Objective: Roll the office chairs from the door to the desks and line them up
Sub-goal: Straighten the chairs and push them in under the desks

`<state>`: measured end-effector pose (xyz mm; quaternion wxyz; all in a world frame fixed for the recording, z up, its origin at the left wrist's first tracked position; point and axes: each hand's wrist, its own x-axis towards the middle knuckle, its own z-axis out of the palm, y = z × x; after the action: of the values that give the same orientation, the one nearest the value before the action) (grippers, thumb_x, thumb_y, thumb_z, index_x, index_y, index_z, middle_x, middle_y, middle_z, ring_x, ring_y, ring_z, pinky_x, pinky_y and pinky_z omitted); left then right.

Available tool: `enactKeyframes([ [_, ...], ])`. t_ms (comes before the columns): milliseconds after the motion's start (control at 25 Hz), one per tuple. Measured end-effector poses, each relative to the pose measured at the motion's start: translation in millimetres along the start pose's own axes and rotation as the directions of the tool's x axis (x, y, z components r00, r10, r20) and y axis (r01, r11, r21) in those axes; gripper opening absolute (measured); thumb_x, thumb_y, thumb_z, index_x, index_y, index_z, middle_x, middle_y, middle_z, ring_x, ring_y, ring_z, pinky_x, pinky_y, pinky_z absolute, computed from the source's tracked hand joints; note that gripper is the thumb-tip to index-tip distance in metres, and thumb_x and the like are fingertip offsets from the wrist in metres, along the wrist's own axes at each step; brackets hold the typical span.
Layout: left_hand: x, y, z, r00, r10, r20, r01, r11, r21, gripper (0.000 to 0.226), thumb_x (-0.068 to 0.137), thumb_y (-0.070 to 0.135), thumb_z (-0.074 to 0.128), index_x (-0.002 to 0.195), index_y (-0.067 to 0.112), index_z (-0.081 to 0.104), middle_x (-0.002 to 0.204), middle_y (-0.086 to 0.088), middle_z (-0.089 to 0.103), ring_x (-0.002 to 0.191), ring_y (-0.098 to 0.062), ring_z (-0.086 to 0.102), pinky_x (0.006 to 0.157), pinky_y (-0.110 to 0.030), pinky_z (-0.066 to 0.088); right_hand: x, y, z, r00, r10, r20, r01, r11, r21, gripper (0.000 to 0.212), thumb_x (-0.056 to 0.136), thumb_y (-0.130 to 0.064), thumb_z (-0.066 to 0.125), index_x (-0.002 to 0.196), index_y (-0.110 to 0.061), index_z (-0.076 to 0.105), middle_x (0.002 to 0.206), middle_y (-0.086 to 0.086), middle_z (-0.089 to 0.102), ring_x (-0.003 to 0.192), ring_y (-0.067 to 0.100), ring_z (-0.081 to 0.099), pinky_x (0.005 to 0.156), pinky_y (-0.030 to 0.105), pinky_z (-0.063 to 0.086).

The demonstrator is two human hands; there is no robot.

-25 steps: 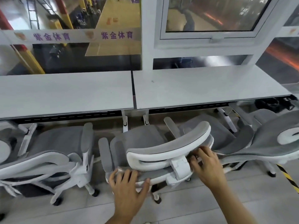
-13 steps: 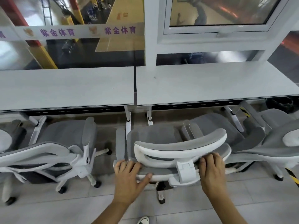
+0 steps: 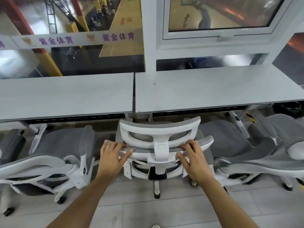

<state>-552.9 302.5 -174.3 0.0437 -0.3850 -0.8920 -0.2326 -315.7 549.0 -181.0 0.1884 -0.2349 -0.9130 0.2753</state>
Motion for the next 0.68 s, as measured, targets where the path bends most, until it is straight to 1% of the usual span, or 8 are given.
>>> enactKeyframes([
  [80, 0.2, -1.3, 4.6, 1.0, -0.016, -0.027, 0.015, 1.0, -0.014, 0.056, 0.092, 0.071, 0.035, 0.099, 0.025, 0.065, 0.095, 0.008, 0.061, 0.101, -0.016, 0.053, 0.108, -0.055, 0.034, 9.0, 2.5, -0.3, 1.0, -0.026, 0.001, 0.026, 0.999, -0.02, 0.035, 0.1, -0.046, 0.049, 0.12, -0.019, 0.057, 0.124, -0.005, 0.042, 0.12, 0.014, 0.042, 0.104, 0.038, 0.043],
  [160, 0.1, -2.8, 6.7, 0.999, -0.05, -0.021, 0.049, 0.998, -0.044, 0.055, 0.092, 0.07, 0.035, 0.102, 0.024, 0.064, 0.099, 0.005, 0.062, 0.104, -0.019, 0.053, 0.109, -0.057, 0.031, 17.2, 1.3, 0.0, 0.999, -0.029, 0.016, 0.029, 0.999, -0.033, 0.038, 0.1, -0.049, 0.047, 0.121, -0.019, 0.058, 0.125, -0.004, 0.043, 0.12, 0.014, 0.043, 0.104, 0.037, 0.043],
  [280, 0.8, -10.1, 11.6, 0.998, -0.047, -0.047, 0.045, 0.998, -0.049, 0.055, 0.094, 0.066, 0.034, 0.105, 0.021, 0.064, 0.107, -0.001, 0.061, 0.116, -0.028, 0.05, 0.111, -0.06, 0.027, 26.9, -2.2, 2.8, 0.999, -0.008, 0.036, 0.011, 0.998, -0.069, 0.039, 0.101, -0.051, 0.046, 0.124, -0.022, 0.058, 0.128, -0.005, 0.044, 0.122, 0.013, 0.044, 0.105, 0.035, 0.043],
  [360, 2.2, -10.4, 12.5, 0.993, -0.106, -0.049, 0.103, 0.993, -0.062, 0.056, 0.094, 0.066, 0.035, 0.107, 0.02, 0.065, 0.116, -0.007, 0.057, 0.123, -0.032, 0.044, 0.11, -0.059, 0.029, 34.5, -3.9, 2.0, 0.999, 0.001, 0.039, 0.002, 0.997, -0.078, 0.04, 0.1, -0.051, 0.045, 0.125, -0.022, 0.059, 0.129, -0.003, 0.047, 0.121, 0.016, 0.047, 0.104, 0.038, 0.045],
  [480, -3.0, 3.1, 13.5, 0.97, -0.229, -0.077, 0.222, 0.971, -0.089, 0.055, 0.093, 0.062, 0.038, 0.114, 0.019, 0.064, 0.129, -0.014, 0.049, 0.125, -0.037, 0.042, 0.105, -0.058, 0.036, 36.1, -7.3, -0.6, 0.999, -0.019, 0.047, 0.024, 0.992, -0.122, 0.038, 0.101, -0.044, 0.043, 0.125, -0.021, 0.061, 0.129, -0.001, 0.053, 0.12, 0.021, 0.05, 0.102, 0.042, 0.045],
  [520, -5.6, 11.2, 14.8, 0.958, -0.268, -0.099, 0.257, 0.96, -0.11, 0.051, 0.094, 0.057, 0.042, 0.116, 0.016, 0.063, 0.131, -0.016, 0.049, 0.124, -0.039, 0.043, 0.104, -0.058, 0.038, 34.6, -7.3, -4.6, 0.999, -0.028, 0.039, 0.033, 0.992, -0.123, 0.037, 0.101, -0.041, 0.042, 0.126, -0.021, 0.061, 0.13, -0.001, 0.056, 0.121, 0.021, 0.05, 0.103, 0.042, 0.044],
  [600, -9.9, 34.7, 16.2, 0.919, -0.362, -0.156, 0.328, 0.922, -0.205, 0.033, 0.096, 0.034, 0.056, 0.117, 0.01, 0.061, 0.131, -0.022, 0.05, 0.123, -0.043, 0.044, 0.102, -0.059, 0.04, 24.1, -3.4, -17.1, 0.999, -0.043, 0.013, 0.044, 0.993, -0.105, 0.035, 0.102, -0.034, 0.044, 0.129, -0.021, 0.061, 0.131, -0.003, 0.06, 0.122, 0.019, 0.049, 0.106, 0.037, 0.042],
  [680, -18.4, 70.1, 18.0, 0.89, -0.409, -0.201, 0.345, 0.893, -0.289, 0.025, 0.092, 0.013, 0.061, 0.116, 0.007, 0.06, 0.125, -0.024, 0.054, 0.118, -0.044, 0.046, 0.101, -0.056, 0.04, 4.1, 9.8, -37.4, 0.998, -0.057, -0.022, 0.055, 0.995, -0.084, 0.034, 0.101, -0.029, 0.047, 0.131, -0.02, 0.06, 0.133, -0.003, 0.061, 0.123, 0.016, 0.047, 0.107, 0.032, 0.039],
])
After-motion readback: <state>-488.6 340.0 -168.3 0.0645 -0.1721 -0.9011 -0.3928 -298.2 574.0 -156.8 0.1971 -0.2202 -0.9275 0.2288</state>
